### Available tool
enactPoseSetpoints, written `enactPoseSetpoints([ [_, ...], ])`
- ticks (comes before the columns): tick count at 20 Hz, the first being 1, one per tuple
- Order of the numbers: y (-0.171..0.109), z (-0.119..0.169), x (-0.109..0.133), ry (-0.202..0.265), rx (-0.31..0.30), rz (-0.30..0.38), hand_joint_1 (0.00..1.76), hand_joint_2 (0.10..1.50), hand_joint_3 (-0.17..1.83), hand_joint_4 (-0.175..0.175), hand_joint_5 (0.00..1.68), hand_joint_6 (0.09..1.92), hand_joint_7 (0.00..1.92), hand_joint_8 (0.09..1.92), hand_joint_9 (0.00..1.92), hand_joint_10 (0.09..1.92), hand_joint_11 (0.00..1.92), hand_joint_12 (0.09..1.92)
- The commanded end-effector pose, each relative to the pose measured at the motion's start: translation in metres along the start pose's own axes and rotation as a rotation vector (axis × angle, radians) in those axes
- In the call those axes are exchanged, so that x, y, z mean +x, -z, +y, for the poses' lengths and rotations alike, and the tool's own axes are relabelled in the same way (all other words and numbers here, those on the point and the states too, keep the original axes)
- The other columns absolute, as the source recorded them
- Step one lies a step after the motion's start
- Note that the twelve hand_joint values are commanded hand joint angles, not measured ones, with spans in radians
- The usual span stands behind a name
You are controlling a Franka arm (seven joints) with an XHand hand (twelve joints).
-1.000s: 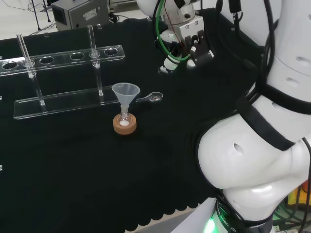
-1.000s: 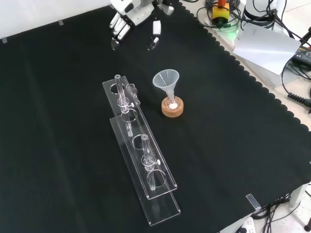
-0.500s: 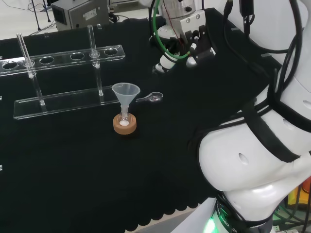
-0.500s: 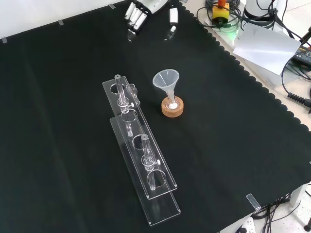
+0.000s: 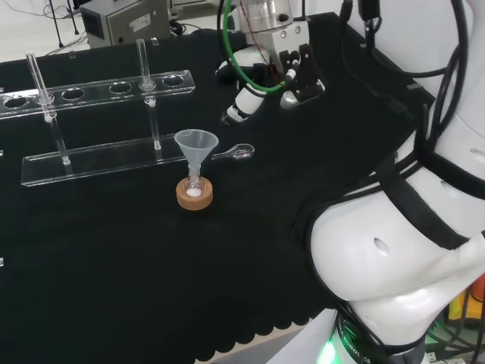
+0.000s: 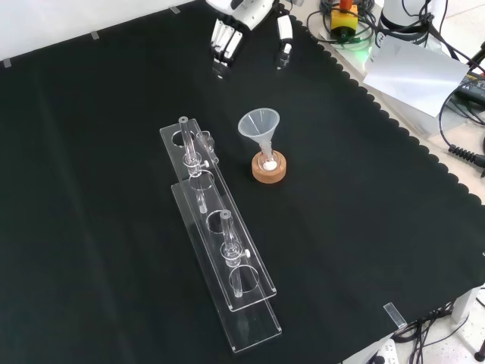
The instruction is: Remove the funnel from the round-bottom flask.
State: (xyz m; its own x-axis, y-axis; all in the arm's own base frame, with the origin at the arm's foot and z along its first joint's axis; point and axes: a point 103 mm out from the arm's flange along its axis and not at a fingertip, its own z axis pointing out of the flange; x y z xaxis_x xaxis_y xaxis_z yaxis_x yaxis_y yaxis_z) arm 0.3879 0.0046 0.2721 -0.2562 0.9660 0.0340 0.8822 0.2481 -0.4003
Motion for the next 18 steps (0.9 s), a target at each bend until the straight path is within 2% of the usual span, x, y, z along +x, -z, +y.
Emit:
enactPoseSetpoints([
  [1, -0.007, 0.021, 0.02, 0.079, 0.101, 0.041, 0.62, 0.62, 0.52, -0.024, 0.22, 0.09, 0.13, 0.65, 0.42, 0.67, 0.54, 1.33],
  [5, -0.014, 0.035, 0.028, 0.099, 0.143, 0.032, 0.61, 0.61, 0.51, -0.024, 0.2, 0.09, 0.13, 0.66, 0.43, 0.68, 0.53, 1.34],
  [8, -0.019, 0.044, 0.034, 0.119, 0.181, 0.036, 0.6, 0.62, 0.48, -0.027, 0.16, 0.09, 0.05, 0.65, 0.33, 0.73, 0.51, 1.36],
  [13, -0.025, 0.055, 0.035, 0.141, 0.226, 0.046, 0.56, 0.62, 0.43, -0.033, 0.06, 0.09, 0.0, 0.42, 0.2, 0.78, 0.47, 1.37],
  [18, -0.031, 0.064, 0.037, 0.148, 0.251, 0.037, 0.53, 0.61, 0.41, -0.036, 0.02, 0.09, 0.0, 0.38, 0.17, 0.8, 0.46, 1.38],
])
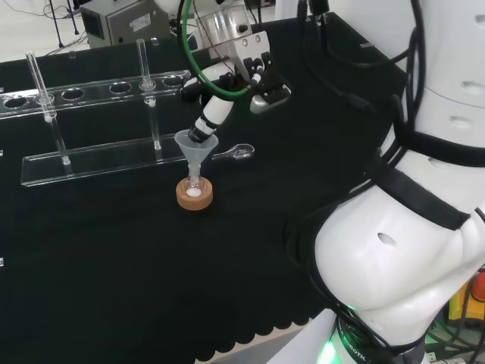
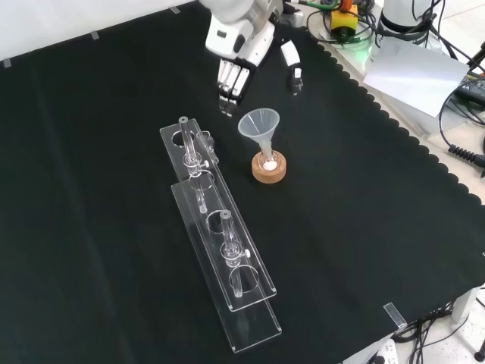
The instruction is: Remove the funnel from the round-bottom flask.
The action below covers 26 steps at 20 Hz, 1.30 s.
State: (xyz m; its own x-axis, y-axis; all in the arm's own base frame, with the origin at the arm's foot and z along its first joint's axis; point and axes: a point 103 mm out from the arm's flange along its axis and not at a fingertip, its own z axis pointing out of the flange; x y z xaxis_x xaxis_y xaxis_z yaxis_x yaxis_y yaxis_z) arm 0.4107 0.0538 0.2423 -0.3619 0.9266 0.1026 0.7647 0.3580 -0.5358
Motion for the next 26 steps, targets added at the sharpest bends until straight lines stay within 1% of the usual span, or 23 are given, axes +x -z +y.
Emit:
enactPoseSetpoints([
  [1, -0.015, 0.023, -0.006, 0.02, 0.085, 0.031, 0.53, 0.61, 0.4, -0.037, 0.02, 0.09, 0.0, 0.38, 0.17, 0.8, 0.46, 1.38],
  [13, -0.023, 0.034, -0.012, 0.024, 0.083, 0.008, 0.53, 0.62, 0.37, -0.039, 0.03, 0.09, 0.0, 0.4, 0.16, 0.83, 0.47, 1.38],
  [22, -0.03, 0.039, -0.012, 0.03, 0.075, -0.01, 0.58, 0.64, 0.34, -0.041, 0.07, 0.09, 0.0, 0.51, 0.21, 0.83, 0.49, 1.37],
  [26, -0.033, 0.041, -0.012, 0.037, 0.079, -0.005, 0.6, 0.65, 0.34, -0.041, 0.08, 0.09, 0.0, 0.54, 0.22, 0.83, 0.5, 1.37],
])
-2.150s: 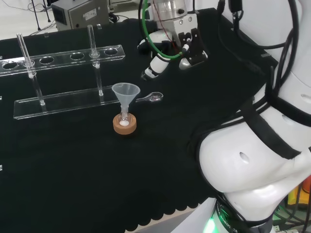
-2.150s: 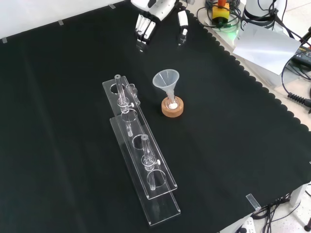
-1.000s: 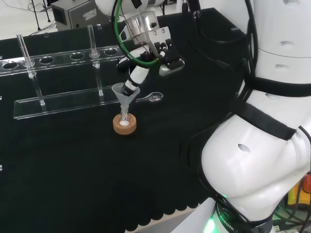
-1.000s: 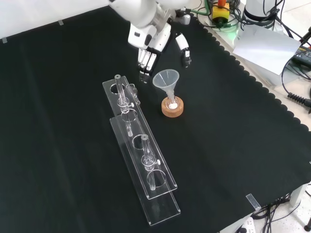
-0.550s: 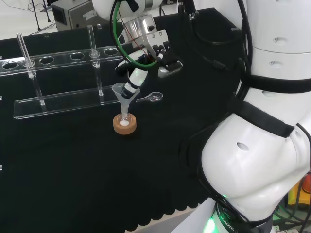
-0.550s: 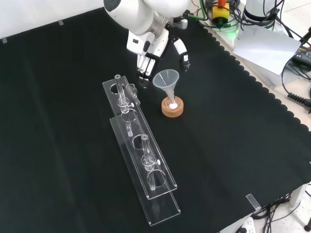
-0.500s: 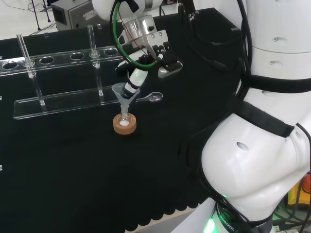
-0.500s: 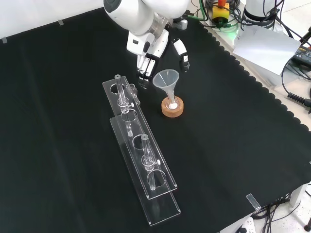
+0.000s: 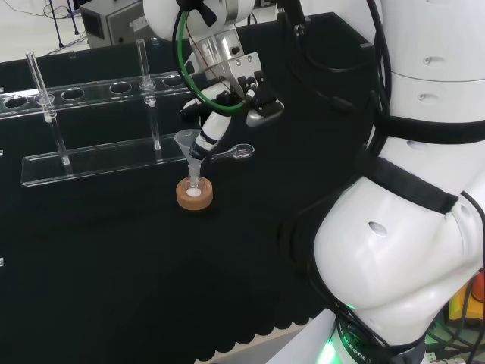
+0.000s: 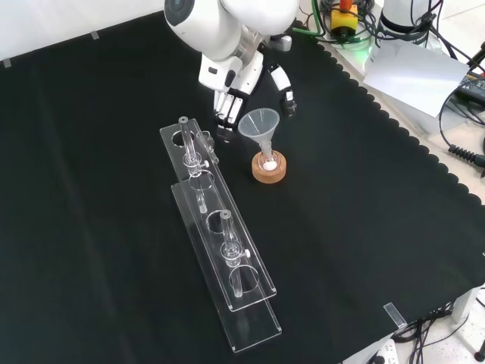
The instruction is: Remove the funnel from the round-bottom flask.
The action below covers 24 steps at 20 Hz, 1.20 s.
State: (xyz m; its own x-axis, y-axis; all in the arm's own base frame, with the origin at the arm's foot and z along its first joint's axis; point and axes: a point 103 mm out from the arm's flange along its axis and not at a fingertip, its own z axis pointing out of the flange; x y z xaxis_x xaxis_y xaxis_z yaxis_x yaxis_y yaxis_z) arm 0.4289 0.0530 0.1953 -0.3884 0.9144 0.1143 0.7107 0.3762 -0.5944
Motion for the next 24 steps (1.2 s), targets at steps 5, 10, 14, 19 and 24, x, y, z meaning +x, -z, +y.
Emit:
enactPoseSetpoints([
  [5, -0.008, 0.009, 0.001, 0.01, 0.012, -0.011, 0.6, 0.65, 0.34, -0.043, 0.09, 0.09, 0.0, 0.57, 0.25, 0.81, 0.51, 1.36],
  [10, -0.009, 0.013, 0.002, 0.002, 0.009, -0.051, 0.63, 0.65, 0.35, -0.044, 0.11, 0.09, 0.01, 0.63, 0.31, 0.75, 0.52, 1.35],
  [14, -0.009, 0.012, 0.003, -0.01, -0.047, -0.123, 0.69, 0.64, 0.41, -0.044, 0.19, 0.09, 0.12, 0.65, 0.46, 0.63, 0.55, 1.32],
  [19, -0.003, 0.005, 0.007, -0.024, -0.187, -0.205, 0.83, 0.67, 0.57, 0.01, 0.67, 0.25, 0.53, 0.57, 0.87, 0.46, 0.69, 1.21],
  [24, 0.009, -0.006, 0.013, -0.02, -0.281, -0.251, 0.89, 0.71, 0.61, 0.054, 0.88, 0.66, 0.75, 0.53, 1.1, 0.3, 0.89, 1.07],
])
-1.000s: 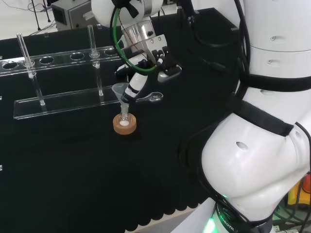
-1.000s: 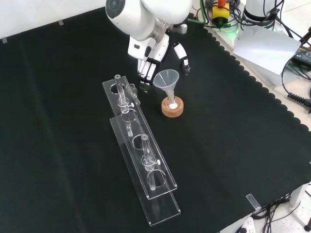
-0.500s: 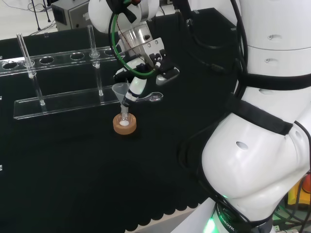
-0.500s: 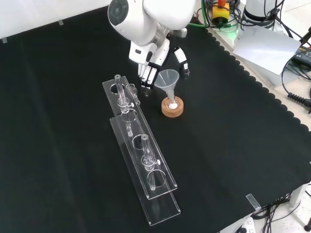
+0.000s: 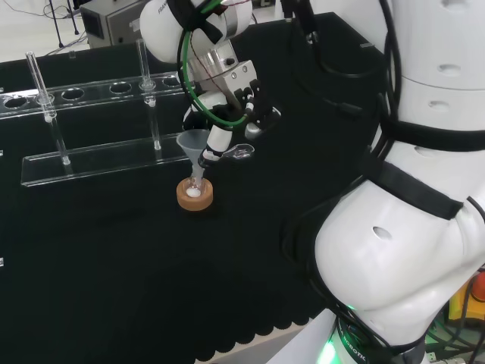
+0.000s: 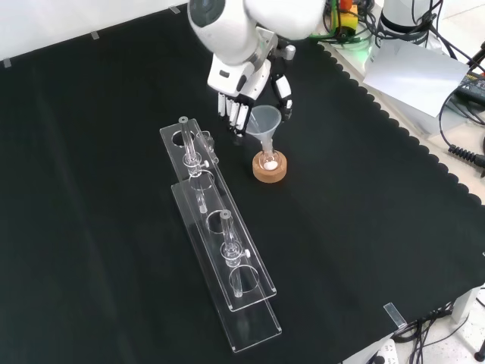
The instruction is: Remove the funnel from the round-bottom flask.
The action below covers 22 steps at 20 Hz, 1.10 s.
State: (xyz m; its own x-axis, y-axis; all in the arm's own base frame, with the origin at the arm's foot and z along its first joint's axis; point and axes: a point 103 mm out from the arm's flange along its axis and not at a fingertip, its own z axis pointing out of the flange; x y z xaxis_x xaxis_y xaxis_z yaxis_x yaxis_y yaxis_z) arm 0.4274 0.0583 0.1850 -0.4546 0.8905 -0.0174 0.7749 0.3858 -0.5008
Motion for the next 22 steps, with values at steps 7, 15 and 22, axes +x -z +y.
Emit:
enactPoseSetpoints([
  [7, 0.048, -0.024, 0.014, 0.005, -0.197, -0.123, 0.91, 0.71, 0.62, 0.047, 0.88, 0.72, 0.77, 0.53, 1.16, 0.25, 0.96, 1.01],
  [15, 0.083, -0.049, 0.017, -0.015, -0.159, -0.163, 0.91, 0.71, 0.63, 0.043, 0.87, 0.73, 0.74, 0.52, 1.16, 0.23, 0.95, 1.01],
  [22, 0.115, -0.075, 0.014, -0.051, -0.182, -0.177, 0.9, 0.7, 0.63, 0.044, 0.86, 0.75, 0.73, 0.53, 1.17, 0.21, 0.93, 1.03],
])
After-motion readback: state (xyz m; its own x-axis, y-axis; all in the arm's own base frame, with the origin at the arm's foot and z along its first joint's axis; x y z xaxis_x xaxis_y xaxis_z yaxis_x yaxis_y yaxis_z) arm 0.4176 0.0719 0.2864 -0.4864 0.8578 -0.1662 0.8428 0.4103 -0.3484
